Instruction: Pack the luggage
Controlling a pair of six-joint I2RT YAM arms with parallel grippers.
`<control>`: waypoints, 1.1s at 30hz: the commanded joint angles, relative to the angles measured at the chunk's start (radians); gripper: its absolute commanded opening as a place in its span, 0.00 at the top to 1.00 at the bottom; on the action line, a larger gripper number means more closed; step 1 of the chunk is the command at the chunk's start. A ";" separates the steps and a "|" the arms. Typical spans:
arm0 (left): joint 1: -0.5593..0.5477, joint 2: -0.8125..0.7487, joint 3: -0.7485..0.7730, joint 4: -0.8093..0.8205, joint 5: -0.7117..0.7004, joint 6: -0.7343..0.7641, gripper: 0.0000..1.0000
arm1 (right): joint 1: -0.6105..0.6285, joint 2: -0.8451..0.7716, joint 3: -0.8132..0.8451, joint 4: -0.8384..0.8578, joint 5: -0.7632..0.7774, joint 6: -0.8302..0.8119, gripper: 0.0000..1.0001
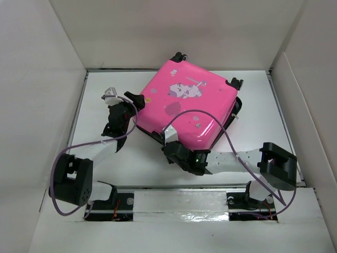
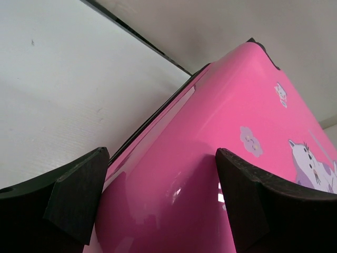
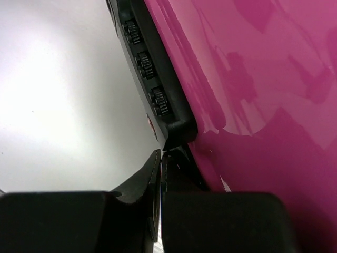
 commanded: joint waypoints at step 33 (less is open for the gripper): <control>-0.021 -0.274 -0.126 -0.159 0.154 0.020 0.21 | -0.293 -0.912 -0.430 0.020 -0.486 0.092 1.00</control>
